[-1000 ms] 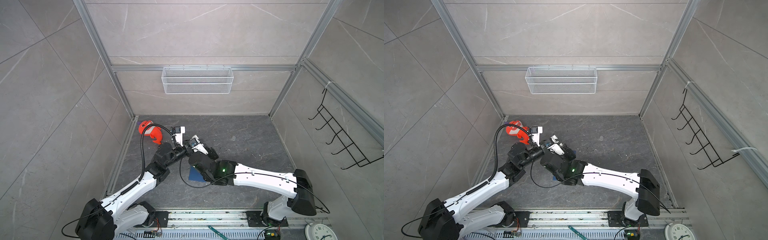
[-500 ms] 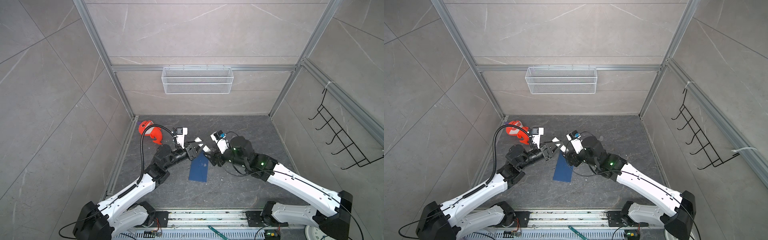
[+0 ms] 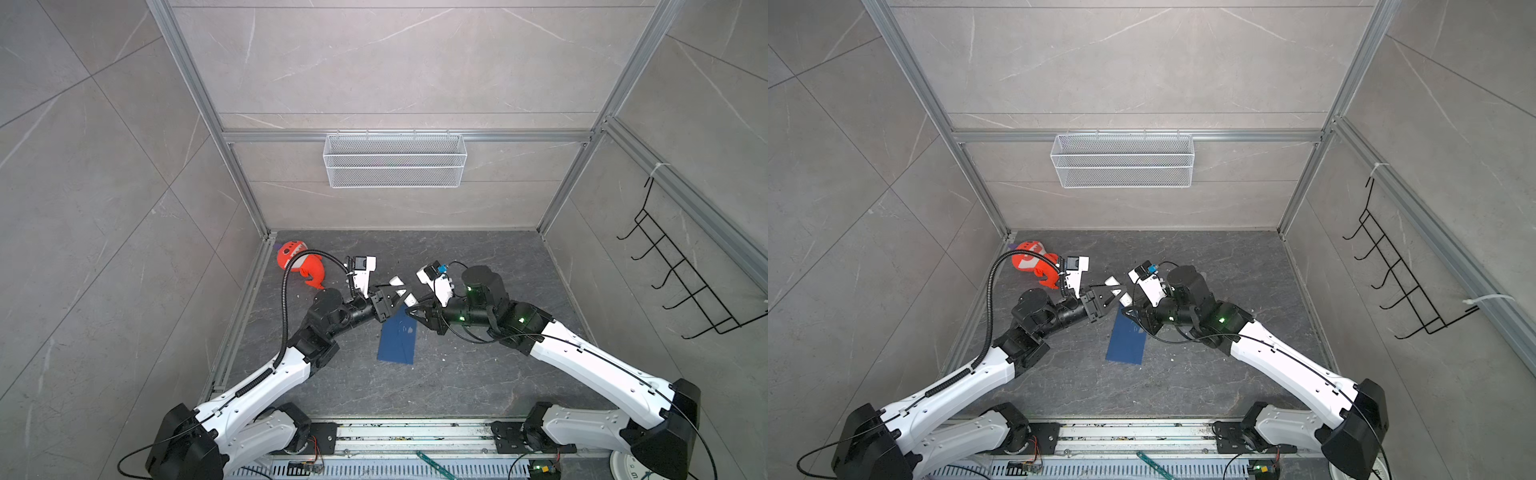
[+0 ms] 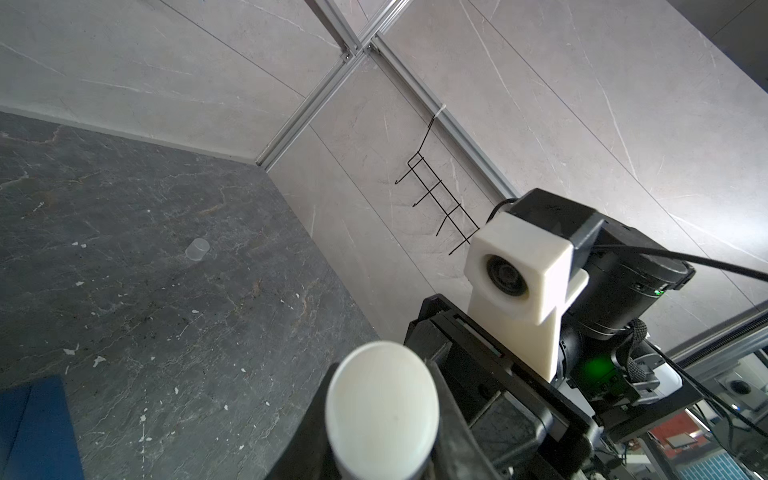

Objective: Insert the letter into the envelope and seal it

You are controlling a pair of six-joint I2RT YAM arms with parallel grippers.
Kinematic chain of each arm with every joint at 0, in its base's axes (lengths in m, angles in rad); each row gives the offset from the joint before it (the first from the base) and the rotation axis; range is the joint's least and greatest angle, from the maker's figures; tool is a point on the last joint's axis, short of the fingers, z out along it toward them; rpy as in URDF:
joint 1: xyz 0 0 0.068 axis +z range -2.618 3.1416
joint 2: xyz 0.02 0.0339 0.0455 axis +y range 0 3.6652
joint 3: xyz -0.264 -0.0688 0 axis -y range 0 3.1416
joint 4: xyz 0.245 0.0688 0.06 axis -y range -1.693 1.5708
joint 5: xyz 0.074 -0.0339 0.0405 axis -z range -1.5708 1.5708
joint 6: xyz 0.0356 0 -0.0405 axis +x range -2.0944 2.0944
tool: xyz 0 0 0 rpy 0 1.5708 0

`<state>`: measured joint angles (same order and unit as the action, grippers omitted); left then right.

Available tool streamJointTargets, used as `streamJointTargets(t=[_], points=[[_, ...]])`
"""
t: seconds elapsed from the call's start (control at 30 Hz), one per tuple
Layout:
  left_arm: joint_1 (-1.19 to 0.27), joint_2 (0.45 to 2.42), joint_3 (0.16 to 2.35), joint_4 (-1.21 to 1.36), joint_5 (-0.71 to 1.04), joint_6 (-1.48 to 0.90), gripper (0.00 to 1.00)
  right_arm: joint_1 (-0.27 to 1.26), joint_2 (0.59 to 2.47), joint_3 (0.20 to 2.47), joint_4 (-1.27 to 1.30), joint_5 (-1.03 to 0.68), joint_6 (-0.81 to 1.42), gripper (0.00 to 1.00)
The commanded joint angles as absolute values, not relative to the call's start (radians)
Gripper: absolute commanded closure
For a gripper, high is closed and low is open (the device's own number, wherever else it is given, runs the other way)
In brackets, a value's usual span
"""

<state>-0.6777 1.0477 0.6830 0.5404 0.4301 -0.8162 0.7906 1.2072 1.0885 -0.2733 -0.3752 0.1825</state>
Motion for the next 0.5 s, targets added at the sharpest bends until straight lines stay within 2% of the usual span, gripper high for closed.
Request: streamJointTargets(t=[0.0, 0.2, 0.33, 0.43, 0.47], points=[[-0.674, 1.031, 0.691, 0.575, 0.454, -0.803, 1.00, 0.788, 1.205, 1.114, -0.260, -0.384, 0.194, 0.80], [-0.675, 1.042, 0.691, 0.578, 0.454, -0.805, 1.00, 0.788, 1.197, 1.135, -0.289, -0.235, 0.198, 1.00], [-0.674, 1.049, 0.691, 0.574, 0.454, -0.804, 1.00, 0.802, 1.214, 1.179, -0.339, -0.043, 0.204, 1.00], [-0.674, 1.054, 0.690, 0.571, 0.448, -0.804, 1.00, 0.893, 1.232, 1.213, -0.363, 0.243, 0.165, 1.00], [-0.675, 1.058, 0.689, 0.571, 0.447, -0.804, 1.00, 0.945, 1.250, 1.225, -0.364, 0.406, 0.133, 1.00]])
